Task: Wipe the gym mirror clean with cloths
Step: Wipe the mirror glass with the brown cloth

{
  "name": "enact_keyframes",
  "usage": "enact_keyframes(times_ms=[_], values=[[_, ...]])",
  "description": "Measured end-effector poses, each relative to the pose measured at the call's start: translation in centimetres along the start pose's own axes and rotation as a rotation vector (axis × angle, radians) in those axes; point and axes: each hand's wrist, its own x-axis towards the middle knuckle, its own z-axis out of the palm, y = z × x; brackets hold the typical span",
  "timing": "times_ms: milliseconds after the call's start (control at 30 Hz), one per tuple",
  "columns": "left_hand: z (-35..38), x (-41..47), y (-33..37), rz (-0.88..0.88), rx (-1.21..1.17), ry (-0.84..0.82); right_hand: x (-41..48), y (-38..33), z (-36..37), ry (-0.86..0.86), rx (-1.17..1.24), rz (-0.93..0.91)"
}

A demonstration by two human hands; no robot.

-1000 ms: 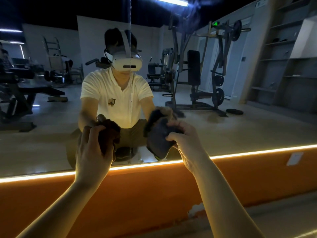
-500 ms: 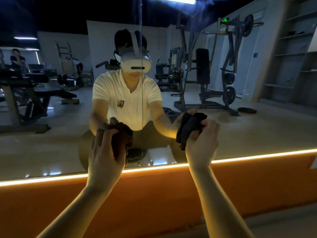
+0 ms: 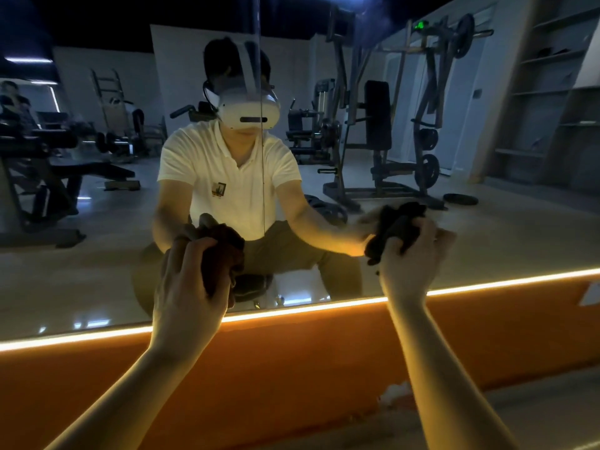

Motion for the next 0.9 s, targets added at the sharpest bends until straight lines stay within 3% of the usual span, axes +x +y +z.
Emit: enact_keyframes(times_ms=[67, 133, 200, 333, 400, 467, 567, 667, 767, 900], values=[[-0.3, 0.0, -0.3, 0.017, 0.0, -0.011, 0.7, -0.7, 0.4, 0.043, 0.02, 0.053], [-0.9, 0.0, -0.7, 0.019, 0.005, 0.001, -1.7, -2.7, 1.8, 0.031, 0.031, -0.052], [-1.5, 0.0, -1.2, 0.016, 0.014, 0.023, -6.4, -5.2, 3.4, -0.068, 0.037, -0.255], [-2.5, 0.1, -2.8, 0.032, 0.011, 0.035, -14.9, -6.4, 4.5, -0.469, -0.044, -0.784], [-3.0, 0.0, -3.4, 0.043, 0.013, 0.023, -14.2, -4.5, 4.0, -0.498, -0.071, -0.862], [-3.6, -0.1, -3.6, 0.043, 0.026, 0.011, -11.4, -2.2, 3.3, -0.409, -0.096, -0.713], [-4.2, -0.1, -3.9, 0.045, 0.03, -0.005, -6.4, 1.8, 1.2, -0.174, -0.173, -0.216], [-4.9, -0.1, -4.4, 0.049, 0.03, -0.016, -4.2, 3.1, -0.2, -0.138, -0.27, 0.267], [-5.8, -0.1, -5.0, 0.025, 0.048, -0.002, -6.4, 0.7, 0.8, -0.158, -0.184, 0.285], [-7.9, -0.1, -6.4, -0.059, 0.08, 0.038, -12.3, -5.1, 3.5, -0.204, 0.043, 0.005]])
